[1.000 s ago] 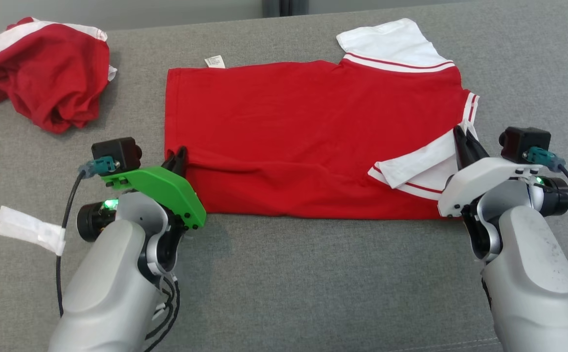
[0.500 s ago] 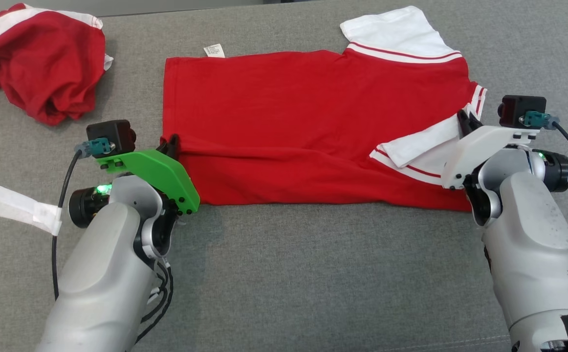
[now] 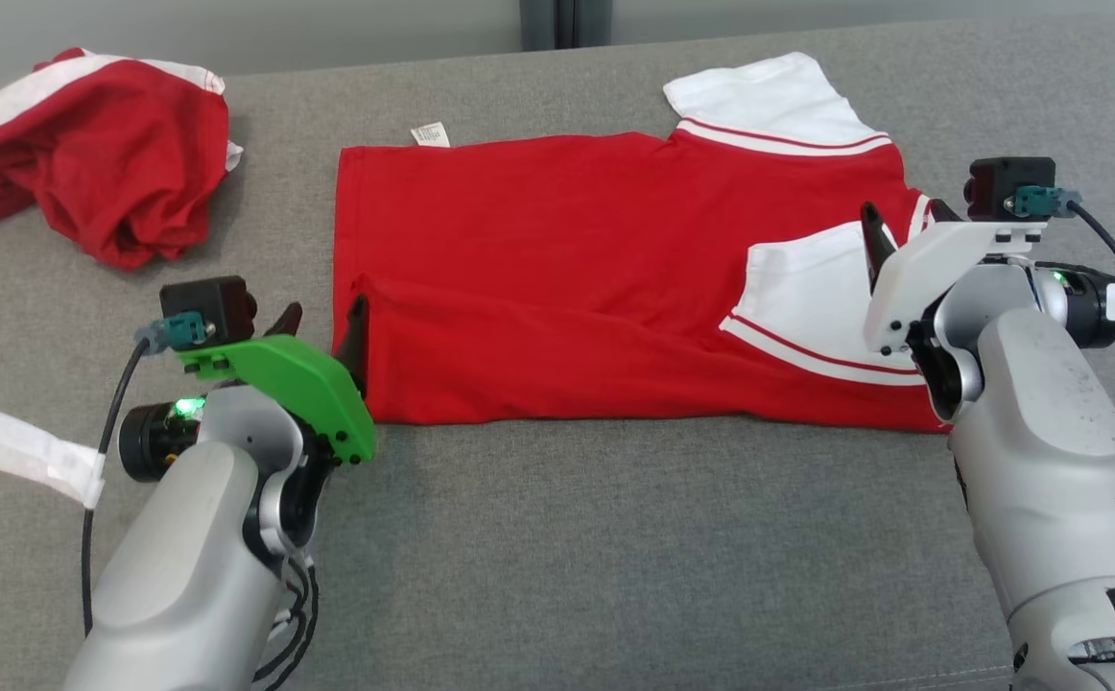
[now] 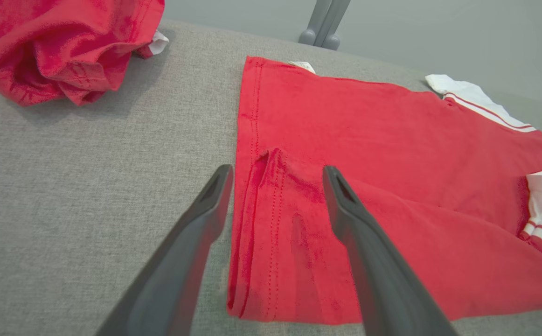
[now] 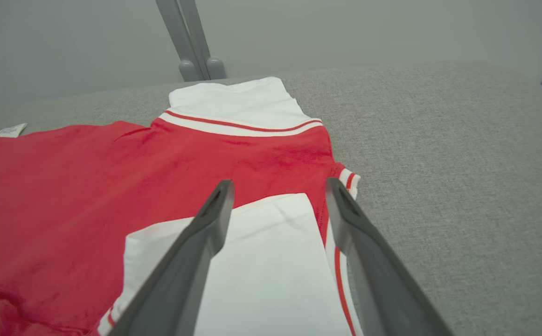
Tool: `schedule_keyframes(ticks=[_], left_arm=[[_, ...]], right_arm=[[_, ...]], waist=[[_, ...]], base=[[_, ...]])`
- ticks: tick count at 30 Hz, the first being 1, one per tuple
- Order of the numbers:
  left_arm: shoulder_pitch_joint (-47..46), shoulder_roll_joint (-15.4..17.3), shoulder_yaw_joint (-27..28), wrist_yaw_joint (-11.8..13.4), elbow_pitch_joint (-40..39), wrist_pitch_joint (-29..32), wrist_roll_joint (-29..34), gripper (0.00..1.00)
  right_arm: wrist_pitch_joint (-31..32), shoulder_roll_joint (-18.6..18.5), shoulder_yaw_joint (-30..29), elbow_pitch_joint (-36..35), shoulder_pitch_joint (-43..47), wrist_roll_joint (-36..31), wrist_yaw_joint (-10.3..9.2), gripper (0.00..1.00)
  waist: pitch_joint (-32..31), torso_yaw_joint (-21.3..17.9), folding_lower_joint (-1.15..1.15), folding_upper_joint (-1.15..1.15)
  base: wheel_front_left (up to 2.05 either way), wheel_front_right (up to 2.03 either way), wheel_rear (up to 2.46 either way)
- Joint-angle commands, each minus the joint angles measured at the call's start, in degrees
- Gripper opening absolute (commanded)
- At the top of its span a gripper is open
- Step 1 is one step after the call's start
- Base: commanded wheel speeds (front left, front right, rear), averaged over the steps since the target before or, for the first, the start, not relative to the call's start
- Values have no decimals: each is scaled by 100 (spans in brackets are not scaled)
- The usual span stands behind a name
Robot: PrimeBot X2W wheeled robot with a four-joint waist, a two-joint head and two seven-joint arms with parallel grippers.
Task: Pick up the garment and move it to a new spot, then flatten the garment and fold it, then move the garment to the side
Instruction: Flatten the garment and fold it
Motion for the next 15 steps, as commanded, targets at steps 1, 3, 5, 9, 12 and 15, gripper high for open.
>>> schedule_keyframes(ticks=[1, 3, 5, 9, 12, 15], left_arm=[[227, 116, 3, 31, -122, 63, -12, 100], [480, 224, -37, 76, -322, 206, -42, 100], [756, 277, -30, 93, -523, 367, -161, 100], [1258, 419, 25, 250, -834, 614, -344, 100], [1495, 399, 71, 351, -979, 683, -447, 100], [1547, 383, 113, 441, -1008, 694, -502, 100]], right_arm=[[77, -98, 113, -80, 195, 81, -6, 100], [238, -210, 298, -226, 362, 176, -6, 100], [429, -357, 497, -436, 573, 288, -6, 100], [829, -634, 806, -1009, 1125, 558, -6, 100], [1141, -775, 901, -1537, 1588, 816, -6, 100], [1380, -835, 865, -2004, 1979, 993, -6, 100]], waist=[[-150, 6, 0, 0], [-242, 5, 0, 0], [-315, -5, 0, 0], [-392, -47, 0, 0], [-381, -116, 0, 0], [-312, -206, 0, 0]], base=[[0, 0, 0], [0, 0, 0], [0, 0, 0], [0, 0, 0], [0, 0, 0], [0, 0, 0]])
